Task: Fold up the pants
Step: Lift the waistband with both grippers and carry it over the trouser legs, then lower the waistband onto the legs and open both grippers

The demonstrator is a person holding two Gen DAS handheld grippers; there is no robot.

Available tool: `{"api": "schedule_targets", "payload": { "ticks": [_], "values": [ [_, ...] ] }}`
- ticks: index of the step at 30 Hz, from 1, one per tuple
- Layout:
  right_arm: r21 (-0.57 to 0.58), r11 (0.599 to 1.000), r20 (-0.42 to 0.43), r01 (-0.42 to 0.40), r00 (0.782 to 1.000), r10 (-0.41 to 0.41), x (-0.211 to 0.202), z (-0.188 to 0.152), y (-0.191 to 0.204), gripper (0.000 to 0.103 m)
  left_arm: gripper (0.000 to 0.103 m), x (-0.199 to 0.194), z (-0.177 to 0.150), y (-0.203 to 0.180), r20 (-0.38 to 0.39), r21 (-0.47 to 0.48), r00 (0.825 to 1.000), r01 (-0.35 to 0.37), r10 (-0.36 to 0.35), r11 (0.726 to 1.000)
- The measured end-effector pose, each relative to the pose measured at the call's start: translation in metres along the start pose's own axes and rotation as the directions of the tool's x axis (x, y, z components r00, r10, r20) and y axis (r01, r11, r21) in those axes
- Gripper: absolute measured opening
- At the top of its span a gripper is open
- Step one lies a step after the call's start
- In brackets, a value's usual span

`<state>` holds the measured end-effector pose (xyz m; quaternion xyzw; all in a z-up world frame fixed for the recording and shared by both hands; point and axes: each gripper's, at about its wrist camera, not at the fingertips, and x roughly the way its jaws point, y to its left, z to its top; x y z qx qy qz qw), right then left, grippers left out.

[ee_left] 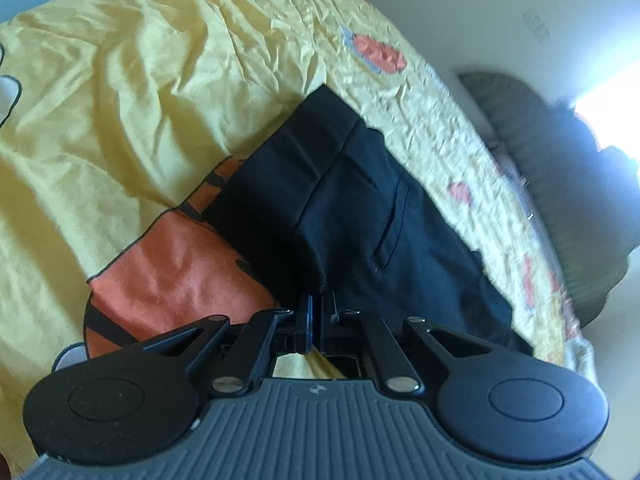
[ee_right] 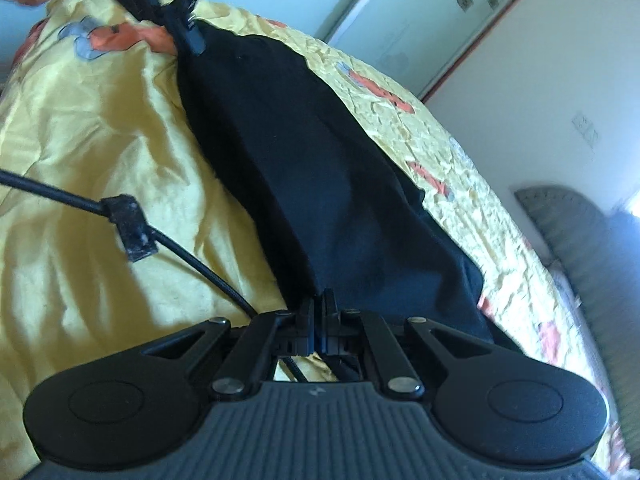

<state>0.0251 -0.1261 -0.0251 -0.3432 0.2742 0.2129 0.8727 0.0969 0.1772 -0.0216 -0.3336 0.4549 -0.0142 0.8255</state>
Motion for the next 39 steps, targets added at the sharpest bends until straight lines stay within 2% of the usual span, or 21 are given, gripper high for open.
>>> {"api": "schedule_targets", "payload": {
  "ticks": [5, 7, 10, 12, 13, 15, 16, 17, 19, 20, 21, 22, 23, 26, 28, 30, 32, 36, 37, 38, 39],
  "values": [
    [-0.031, 0.997, 0.001, 0.064, 0.998, -0.064, -0.006, -0.001, 0.01, 0.009, 0.016, -0.019, -0.002, -0.008, 0.009, 0.083, 0.997, -0.074, 0.073, 0.994],
    [0.007, 0.998, -0.003, 0.056, 0.998, -0.056, -0.023, -0.006, 0.005, 0.009, 0.019, -0.032, -0.004, -0.01, 0.018, 0.113, 0.995, -0.104, 0.103, 0.988],
    [0.242, 0.969, 0.009, 0.047, 0.999, -0.05, -0.052, -0.023, -0.03, 0.009, 0.019, -0.049, -0.009, -0.023, 0.048, 0.17, 0.993, -0.118, 0.112, 0.978],
    [0.437, 0.895, -0.009, 0.088, 0.996, -0.094, -0.071, -0.05, -0.06, 0.01, 0.019, -0.051, -0.01, -0.037, 0.051, 0.215, 0.995, -0.098, 0.089, 0.972],
    [0.538, 0.835, -0.022, 0.115, 0.992, -0.122, -0.081, -0.068, -0.076, 0.01, 0.02, -0.049, -0.011, -0.046, 0.041, 0.238, 0.997, -0.067, 0.059, 0.969],
    [0.742, 0.647, -0.057, 0.177, 0.978, -0.203, -0.109, -0.112, -0.105, 0.011, 0.02, -0.039, -0.013, -0.066, 0.019, 0.293, 1.0, -0.017, 0.012, 0.956],
    [0.832, 0.519, -0.072, 0.194, 0.967, -0.246, -0.126, -0.137, -0.117, 0.021, 0.02, -0.031, -0.015, -0.078, 0.004, 0.317, 1.0, 0.003, -0.005, 0.949],
    [0.913, 0.361, -0.082, 0.19, 0.952, -0.294, -0.145, -0.165, -0.128, 0.031, 0.022, -0.024, -0.018, -0.088, -0.012, 0.341, 1.0, 0.027, -0.025, 0.94],
    [0.991, 0.028, -0.108, 0.128, 0.922, -0.371, -0.181, -0.221, -0.137, 0.077, 0.026, -0.004, -0.028, -0.113, -0.058, 0.393, 0.997, 0.069, -0.051, 0.917],
    [0.992, -0.1, -0.114, 0.081, 0.914, -0.389, -0.194, -0.245, -0.137, 0.079, 0.026, 0.005, -0.034, -0.124, -0.077, 0.411, 0.995, 0.084, -0.057, 0.908],
    [0.978, -0.206, -0.113, 0.03, 0.908, -0.404, -0.204, -0.266, -0.135, 0.079, 0.027, 0.015, -0.04, -0.137, -0.097, 0.435, 0.993, 0.105, -0.07, 0.894],
    [0.957, -0.289, -0.107, -0.02, 0.903, -0.415, -0.212, -0.285, -0.13, 0.079, 0.029, 0.024, -0.047, -0.148, -0.113, 0.457, 0.991, 0.117, -0.073, 0.882],
    [0.936, -0.347, -0.093, -0.065, 0.903, -0.419, -0.216, -0.298, -0.125, 0.079, 0.029, 0.033, -0.055, -0.161, -0.133, 0.479, 0.988, 0.129, -0.074, 0.868],
    [0.857, -0.486, -0.031, -0.172, 0.924, -0.381, -0.208, -0.324, -0.116, 0.079, 0.034, 0.052, -0.079, -0.192, -0.156, 0.541, 0.984, 0.154, -0.081, 0.827],
    [0.824, -0.524, 0.012, -0.218, 0.93, -0.368, -0.197, -0.332, -0.111, 0.076, 0.037, 0.063, -0.091, -0.208, -0.135, 0.58, 0.988, 0.141, -0.076, 0.802],
    [0.83, -0.512, 0.016, -0.22, 0.928, -0.373, -0.189, -0.332, -0.117, 0.076, 0.042, 0.071, -0.1, -0.219, -0.104, 0.614, 0.993, 0.114, -0.063, 0.781],
    [0.835, -0.511, -0.007, -0.205, 0.924, -0.383, -0.186, -0.329, -0.123, 0.076, 0.044, 0.078, -0.103, -0.226, -0.096, 0.622, 0.994, 0.101, -0.053, 0.776],
    [0.835, -0.531, -0.114, -0.145, 0.898, -0.426, -0.183, -0.336, -0.137, 0.074, 0.044, 0.089, -0.105, -0.229, -0.118, 0.604, 0.992, 0.098, -0.033, 0.791],
    [0.838, -0.53, -0.139, -0.13, 0.888, -0.438, -0.186, -0.341, -0.14, 0.066, 0.044, 0.091, -0.105, -0.23, -0.118, 0.604, 0.993, 0.095, -0.029, 0.791],
    [0.842, -0.527, -0.157, -0.113, 0.884, -0.441, -0.184, -0.343, -0.143, 0.046, 0.044, 0.094, -0.106, -0.232, -0.116, 0.607, 0.993, 0.088, -0.022, 0.79],
    [0.846, -0.523, -0.162, -0.103, 0.885, -0.436, -0.182, -0.346, -0.146, 0.033, 0.045, 0.097, -0.107, -0.234, -0.112, 0.612, 0.994, 0.082, -0.016, 0.787]
  ]
}}
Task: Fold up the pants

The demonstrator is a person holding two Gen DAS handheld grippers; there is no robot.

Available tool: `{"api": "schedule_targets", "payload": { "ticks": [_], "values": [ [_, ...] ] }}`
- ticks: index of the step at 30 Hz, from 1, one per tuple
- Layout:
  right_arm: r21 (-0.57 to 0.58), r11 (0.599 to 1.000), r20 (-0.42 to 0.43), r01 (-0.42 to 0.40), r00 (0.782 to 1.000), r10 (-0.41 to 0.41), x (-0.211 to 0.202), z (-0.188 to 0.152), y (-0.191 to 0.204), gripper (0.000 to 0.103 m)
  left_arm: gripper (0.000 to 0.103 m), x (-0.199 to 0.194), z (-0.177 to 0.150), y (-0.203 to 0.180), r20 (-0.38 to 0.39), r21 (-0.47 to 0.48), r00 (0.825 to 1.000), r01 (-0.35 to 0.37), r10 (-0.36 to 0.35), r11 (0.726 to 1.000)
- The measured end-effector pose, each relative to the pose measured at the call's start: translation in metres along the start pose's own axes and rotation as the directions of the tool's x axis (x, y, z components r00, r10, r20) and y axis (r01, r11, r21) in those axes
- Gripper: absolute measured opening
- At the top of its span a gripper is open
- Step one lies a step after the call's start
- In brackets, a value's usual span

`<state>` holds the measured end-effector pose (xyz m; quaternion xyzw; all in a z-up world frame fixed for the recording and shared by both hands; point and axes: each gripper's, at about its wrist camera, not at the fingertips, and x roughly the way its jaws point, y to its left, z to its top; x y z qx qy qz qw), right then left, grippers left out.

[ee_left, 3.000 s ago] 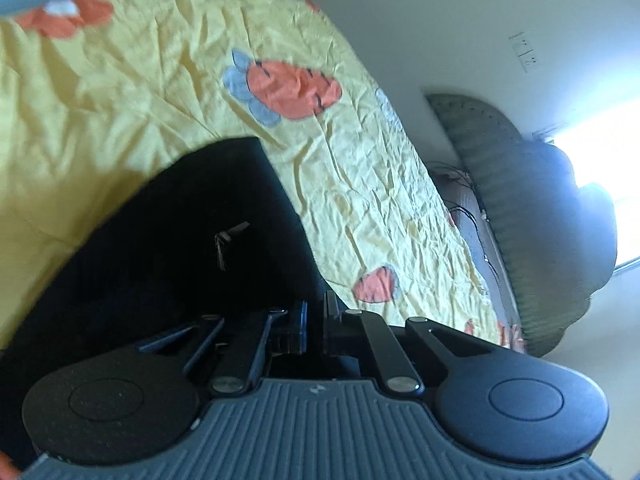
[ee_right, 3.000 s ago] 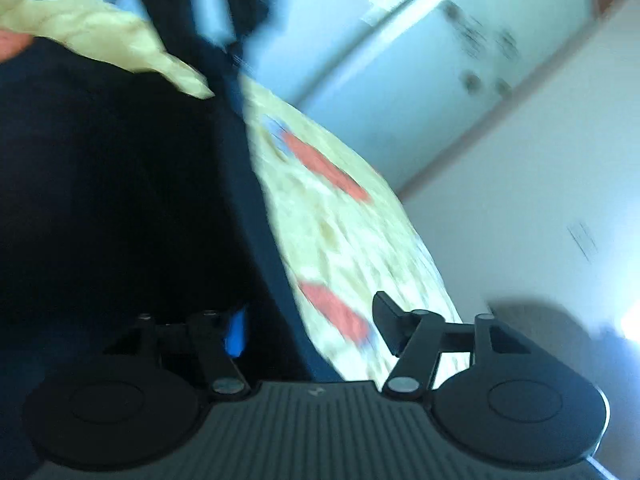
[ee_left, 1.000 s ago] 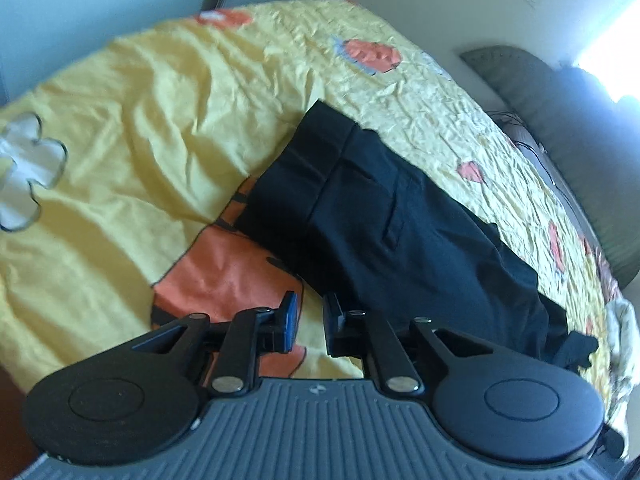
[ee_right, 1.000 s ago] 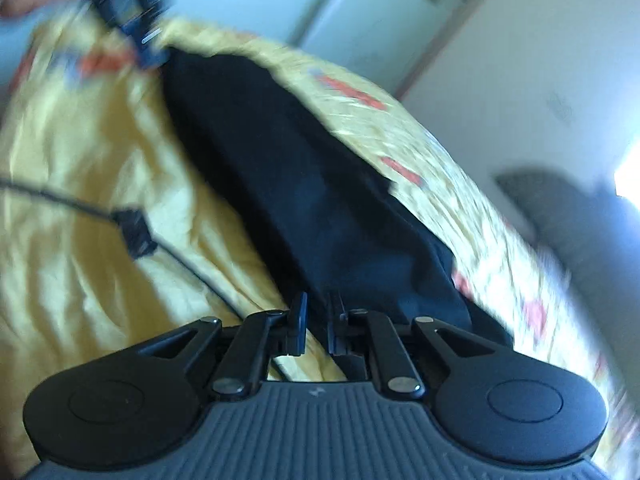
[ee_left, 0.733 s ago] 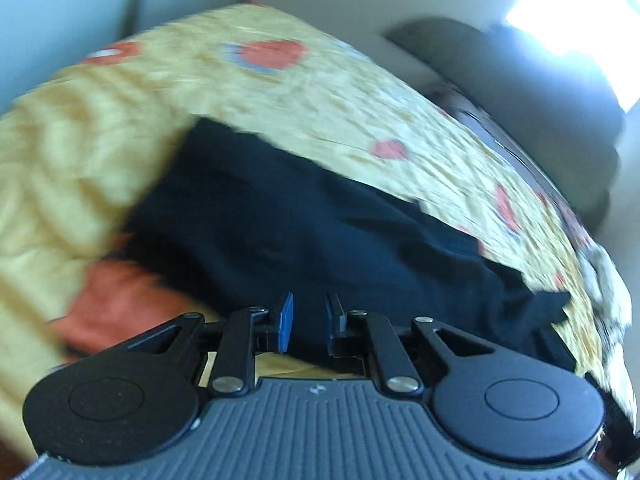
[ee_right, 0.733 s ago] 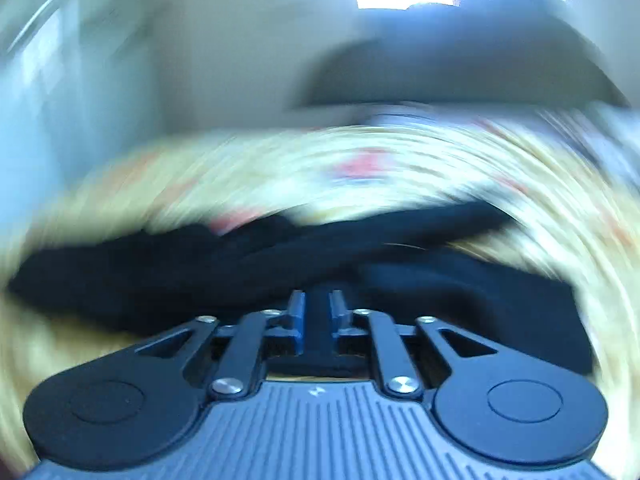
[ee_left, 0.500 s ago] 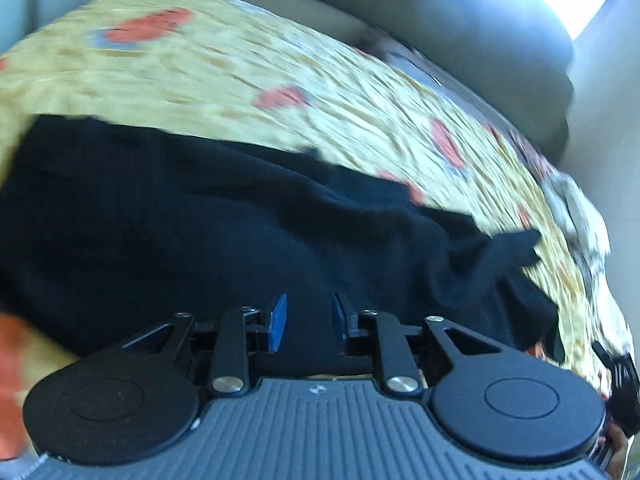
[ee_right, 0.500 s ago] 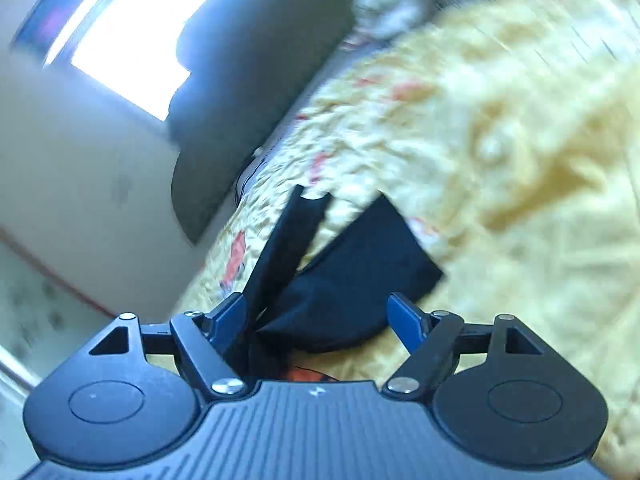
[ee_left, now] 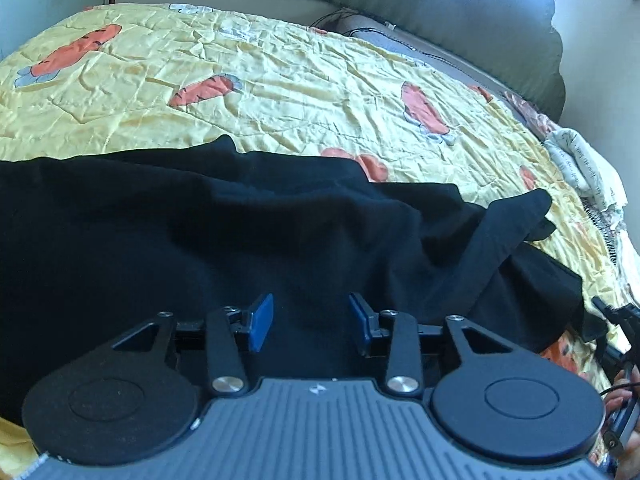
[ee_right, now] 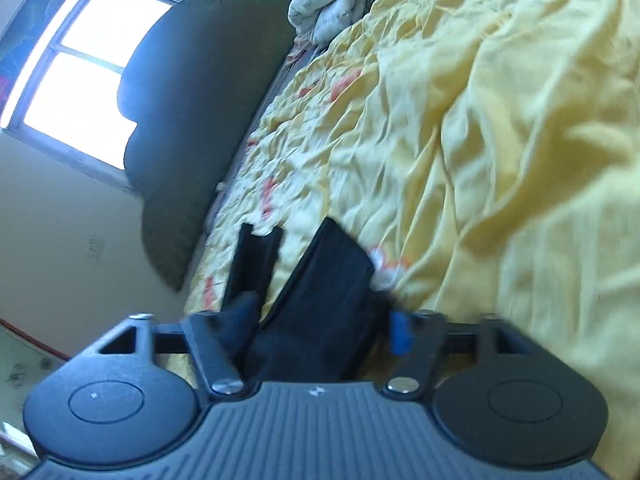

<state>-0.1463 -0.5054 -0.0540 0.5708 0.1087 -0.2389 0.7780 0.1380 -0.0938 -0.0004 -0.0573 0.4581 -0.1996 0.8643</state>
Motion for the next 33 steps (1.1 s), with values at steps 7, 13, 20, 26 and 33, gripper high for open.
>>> {"api": "schedule_targets", "payload": {
  "ticks": [7, 13, 20, 26, 33],
  "values": [
    [-0.26, 0.965, 0.062, 0.041, 0.998, -0.026, 0.022, 0.028, 0.029, 0.007, 0.046, 0.007, 0.002, -0.01, 0.006, 0.02, 1.0, 0.0, 0.0, 1.0],
    [-0.514, 0.839, 0.068, 0.18, 0.983, -0.17, 0.039, 0.048, 0.048, 0.009, 0.048, 0.019, -0.003, -0.013, -0.028, 0.025, 1.0, 0.014, -0.013, 1.0],
    [-0.456, 0.772, 0.338, 0.444, 0.888, -0.312, 0.015, 0.047, 0.052, 0.014, 0.052, 0.021, -0.001, -0.014, -0.029, 0.038, 0.999, 0.027, -0.026, 0.999],
    [-0.424, 0.903, -0.11, -0.064, 0.994, 0.019, 0.084, 0.027, 0.103, 0.07, 0.052, 0.017, -0.001, -0.013, -0.036, 0.015, 0.998, 0.054, -0.053, 0.998],
    [-0.236, 0.971, -0.203, -0.037, 0.979, -0.012, 0.16, 0.025, 0.092, 0.07, 0.054, 0.007, 0.003, -0.009, -0.019, 0.008, 0.997, 0.069, -0.069, 0.998]
  ]
}}
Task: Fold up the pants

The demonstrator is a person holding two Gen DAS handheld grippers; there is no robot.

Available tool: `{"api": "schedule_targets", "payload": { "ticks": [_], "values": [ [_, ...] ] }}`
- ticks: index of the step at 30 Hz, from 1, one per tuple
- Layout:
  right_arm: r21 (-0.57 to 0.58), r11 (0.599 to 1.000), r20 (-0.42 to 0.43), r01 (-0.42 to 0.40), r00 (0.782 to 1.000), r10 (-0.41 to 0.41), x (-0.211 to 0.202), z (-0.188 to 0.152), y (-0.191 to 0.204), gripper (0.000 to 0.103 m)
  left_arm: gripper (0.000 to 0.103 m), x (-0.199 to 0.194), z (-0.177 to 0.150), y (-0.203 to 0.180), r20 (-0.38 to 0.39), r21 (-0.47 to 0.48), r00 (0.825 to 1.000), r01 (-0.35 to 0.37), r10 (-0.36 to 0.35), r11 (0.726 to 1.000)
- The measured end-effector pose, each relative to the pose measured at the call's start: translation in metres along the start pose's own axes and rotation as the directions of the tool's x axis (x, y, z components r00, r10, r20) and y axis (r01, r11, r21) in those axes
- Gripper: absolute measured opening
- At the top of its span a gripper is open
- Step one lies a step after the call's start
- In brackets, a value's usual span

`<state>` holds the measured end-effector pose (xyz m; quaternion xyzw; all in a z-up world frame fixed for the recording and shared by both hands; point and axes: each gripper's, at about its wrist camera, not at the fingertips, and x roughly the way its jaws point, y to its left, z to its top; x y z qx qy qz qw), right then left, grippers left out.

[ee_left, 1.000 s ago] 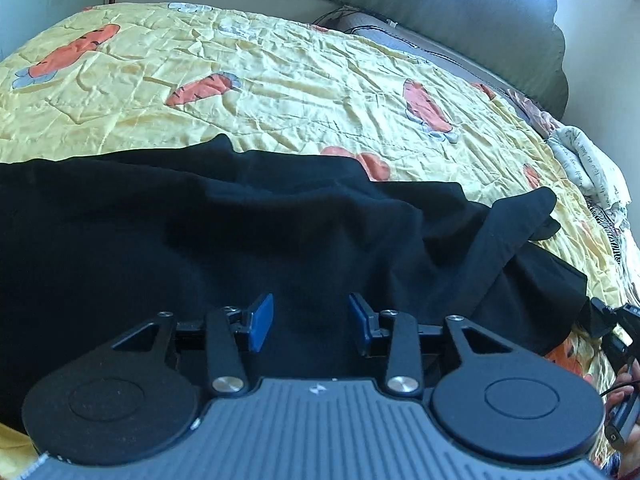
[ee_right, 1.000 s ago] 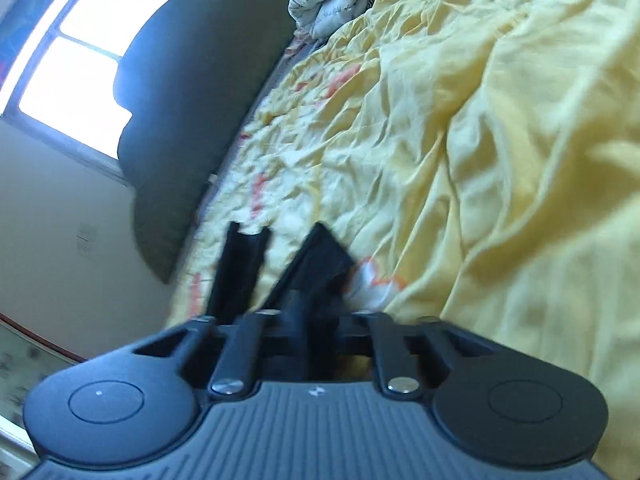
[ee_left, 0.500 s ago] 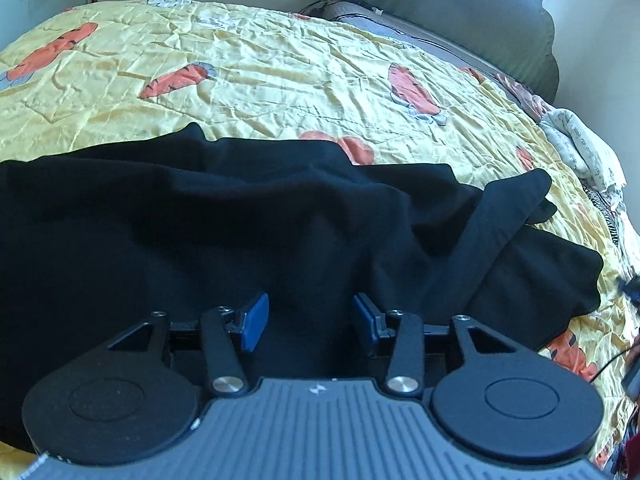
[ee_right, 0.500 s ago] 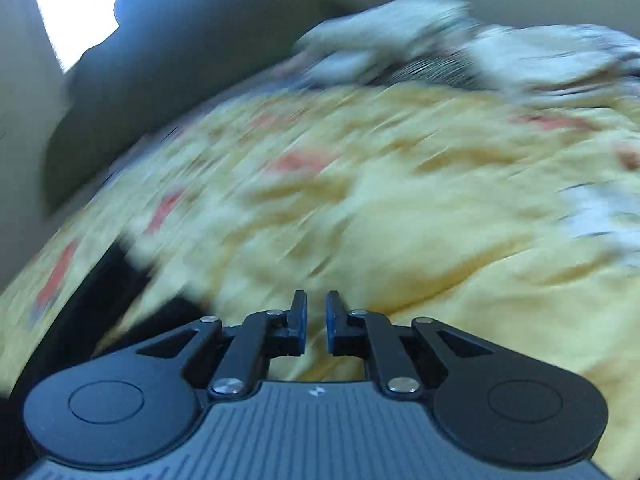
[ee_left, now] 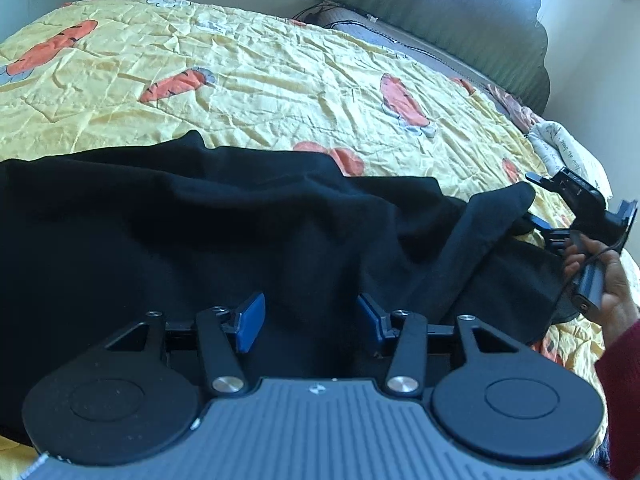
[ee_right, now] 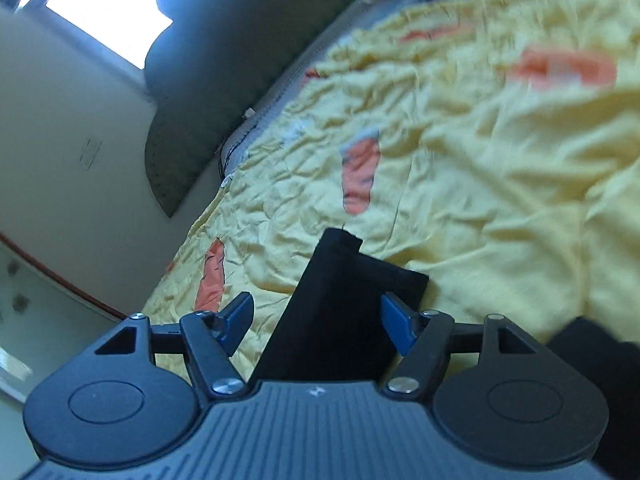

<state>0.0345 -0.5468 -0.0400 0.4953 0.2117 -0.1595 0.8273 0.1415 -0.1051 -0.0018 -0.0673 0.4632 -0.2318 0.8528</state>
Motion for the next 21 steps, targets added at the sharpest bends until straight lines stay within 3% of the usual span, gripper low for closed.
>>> {"api": "schedule_targets", "payload": {
  "ticks": [2, 3, 4, 5, 7, 10, 15, 17, 19, 21],
  "values": [
    [0.05, 0.997, 0.006, -0.054, 0.999, 0.054, 0.005, 0.001, -0.006, 0.067, 0.054, 0.001, 0.001, -0.001, -0.005, -0.004, 1.0, 0.011, -0.011, 1.0],
    [0.054, 0.996, 0.01, -0.066, 0.998, 0.066, 0.007, 0.002, -0.006, 0.061, 0.054, 0.002, 0.001, -0.002, -0.009, -0.004, 1.0, 0.014, -0.014, 1.0],
    [0.049, 0.997, 0.016, -0.065, 0.998, 0.064, 0.01, 0.003, -0.004, 0.031, 0.054, 0.002, 0.001, -0.003, -0.011, -0.002, 1.0, 0.015, -0.015, 1.0],
    [0.037, 0.999, 0.01, -0.036, 0.999, 0.036, 0.012, 0.004, -0.003, 0.009, 0.054, 0.002, 0.001, -0.004, -0.011, -0.001, 1.0, 0.017, -0.017, 1.0],
    [0.009, 1.0, 0.015, 0.007, 1.0, -0.007, 0.016, 0.005, 0.002, 0.005, 0.054, -0.001, 0.001, -0.005, 0.0, 0.006, 1.0, 0.021, -0.021, 1.0],
    [-0.076, 0.997, 0.065, -0.019, 0.998, 0.024, 0.002, 0.007, 0.026, 0.004, 0.054, -0.006, 0.004, -0.004, 0.021, 0.01, 1.0, 0.015, -0.015, 1.0],
    [-0.147, 0.97, 0.176, -0.191, 0.96, 0.216, -0.083, 0.012, 0.064, 0.005, 0.058, -0.016, 0.009, 0.0, 0.045, 0.019, 0.998, 0.034, -0.035, 0.999],
    [-0.178, 0.961, 0.215, -0.211, 0.945, 0.248, -0.12, 0.009, 0.068, 0.005, 0.059, -0.016, 0.007, 0.004, 0.043, 0.025, 0.999, 0.024, -0.025, 0.999],
    [-0.194, 0.97, 0.235, -0.15, 0.952, 0.194, -0.145, 0.003, 0.055, 0.005, 0.059, -0.013, 0.004, 0.011, 0.026, 0.018, 1.0, 0.011, -0.011, 1.0],
    [-0.158, 0.987, 0.203, -0.041, 0.976, 0.073, -0.15, -0.004, 0.025, 0.005, 0.059, -0.009, 0.004, 0.018, 0.001, 0.003, 1.0, 0.006, -0.006, 1.0]
  ]
}}
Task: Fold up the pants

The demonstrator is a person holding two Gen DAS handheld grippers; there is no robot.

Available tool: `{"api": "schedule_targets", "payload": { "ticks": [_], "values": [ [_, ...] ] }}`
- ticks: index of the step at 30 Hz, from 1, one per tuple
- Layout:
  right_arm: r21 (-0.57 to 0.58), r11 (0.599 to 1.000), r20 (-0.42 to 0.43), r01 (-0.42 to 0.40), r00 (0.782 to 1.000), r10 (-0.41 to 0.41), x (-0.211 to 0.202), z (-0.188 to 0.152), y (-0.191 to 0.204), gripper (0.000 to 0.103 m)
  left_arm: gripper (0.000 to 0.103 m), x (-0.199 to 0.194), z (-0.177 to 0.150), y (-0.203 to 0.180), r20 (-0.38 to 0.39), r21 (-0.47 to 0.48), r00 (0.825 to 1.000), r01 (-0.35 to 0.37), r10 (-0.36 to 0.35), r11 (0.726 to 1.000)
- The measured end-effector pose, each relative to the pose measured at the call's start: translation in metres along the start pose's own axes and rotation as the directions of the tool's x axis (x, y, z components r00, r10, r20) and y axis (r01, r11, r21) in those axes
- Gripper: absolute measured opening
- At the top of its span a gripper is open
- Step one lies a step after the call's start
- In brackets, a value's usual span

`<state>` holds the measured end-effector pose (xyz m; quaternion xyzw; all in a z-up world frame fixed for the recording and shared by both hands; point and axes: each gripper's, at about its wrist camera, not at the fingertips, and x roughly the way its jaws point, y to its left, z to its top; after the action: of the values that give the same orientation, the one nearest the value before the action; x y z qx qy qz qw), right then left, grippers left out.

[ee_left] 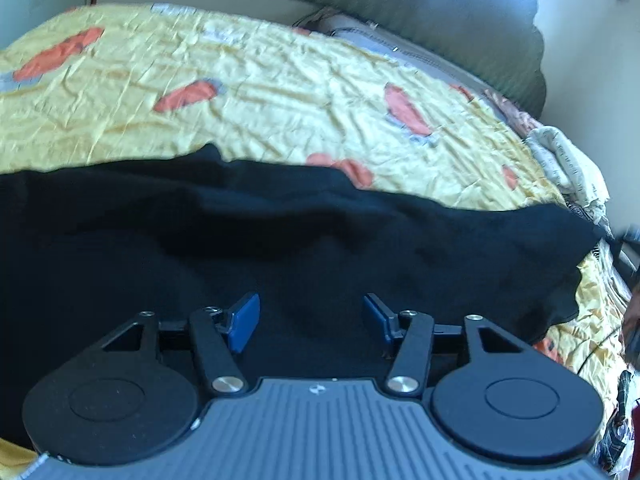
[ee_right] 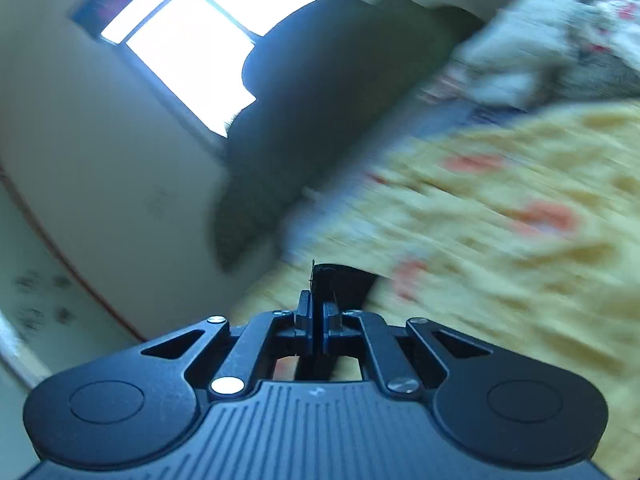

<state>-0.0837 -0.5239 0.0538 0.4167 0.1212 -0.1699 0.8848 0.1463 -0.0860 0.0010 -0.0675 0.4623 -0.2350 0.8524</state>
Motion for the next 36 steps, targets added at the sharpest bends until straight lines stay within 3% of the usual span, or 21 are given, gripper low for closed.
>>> {"api": "schedule_targets", "payload": {
  "ticks": [2, 4, 6, 11, 16, 20, 23, 25, 26, 27, 28, 30, 33, 36],
  "values": [
    [0.047, 0.991, -0.075, 0.123, 0.99, -0.119, 0.001, -0.013, -0.034, 0.005, 0.059, 0.003, 0.001, 0.004, -0.015, -0.013, 1.0, 0.005, -0.005, 1.0],
    [0.104, 0.979, -0.109, 0.176, 0.98, -0.165, 0.001, -0.022, -0.056, 0.005, 0.059, 0.0, 0.001, 0.003, -0.013, -0.01, 1.0, 0.005, -0.005, 1.0],
    [0.122, 0.982, -0.081, 0.146, 0.987, -0.136, -0.007, -0.021, -0.054, 0.005, 0.059, -0.007, 0.002, 0.0, 0.002, 0.003, 1.0, 0.012, -0.012, 1.0],
    [0.036, 0.998, 0.026, 0.05, 0.998, -0.051, -0.044, -0.002, -0.015, 0.005, 0.06, -0.015, 0.001, -0.005, 0.032, 0.029, 0.999, 0.01, -0.011, 1.0],
    [0.04, 0.975, -0.045, 0.217, 0.976, -0.215, -0.044, -0.025, -0.055, 0.005, 0.06, -0.008, -0.003, -0.002, -0.015, 0.025, 1.0, 0.012, -0.011, 1.0],
    [0.025, 0.961, -0.095, 0.275, 0.958, -0.272, -0.046, -0.041, -0.068, 0.005, 0.06, -0.007, -0.002, -0.01, -0.013, 0.065, 1.0, 0.009, -0.008, 0.998],
    [-0.049, 0.93, -0.129, 0.365, 0.921, -0.368, -0.042, -0.043, -0.062, 0.014, 0.061, -0.008, -0.004, -0.014, -0.016, 0.072, 1.0, 0.026, -0.025, 0.997],
    [-0.067, 0.909, -0.066, 0.411, 0.907, -0.415, -0.05, -0.043, -0.057, 0.028, 0.061, -0.007, -0.006, -0.016, -0.016, 0.075, 1.0, 0.022, -0.021, 0.997],
    [-0.055, 0.907, -0.034, 0.418, 0.907, -0.421, -0.059, -0.043, -0.053, 0.041, 0.061, -0.006, -0.006, -0.017, -0.019, 0.076, 1.0, 0.019, -0.018, 0.997],
    [-0.031, 0.924, -0.029, 0.38, 0.924, -0.381, -0.066, -0.045, -0.052, 0.052, 0.061, -0.004, -0.006, -0.018, -0.023, 0.073, 1.0, 0.02, -0.018, 0.997],
    [-0.002, 0.948, -0.053, 0.319, 0.947, -0.318, -0.07, -0.047, -0.052, 0.072, 0.061, -0.002, -0.006, -0.02, -0.029, 0.07, 0.999, 0.024, -0.022, 0.997],
    [0.064, 0.97, -0.095, 0.234, 0.969, -0.227, -0.072, -0.054, -0.053, 0.073, 0.061, 0.001, -0.006, -0.023, -0.034, 0.062, 0.999, 0.032, -0.03, 0.998],
    [0.105, 0.972, -0.123, 0.211, 0.972, -0.198, -0.063, -0.064, -0.056, 0.073, 0.061, 0.001, -0.007, -0.031, -0.027, 0.079, 0.999, 0.037, -0.034, 0.996],
    [0.233, 0.957, -0.158, 0.171, 0.978, -0.136, -0.052, -0.074, -0.074, 0.072, 0.061, 0.004, -0.006, -0.038, -0.007, 0.102, 1.0, 0.011, -0.01, 0.995]
  ]
}}
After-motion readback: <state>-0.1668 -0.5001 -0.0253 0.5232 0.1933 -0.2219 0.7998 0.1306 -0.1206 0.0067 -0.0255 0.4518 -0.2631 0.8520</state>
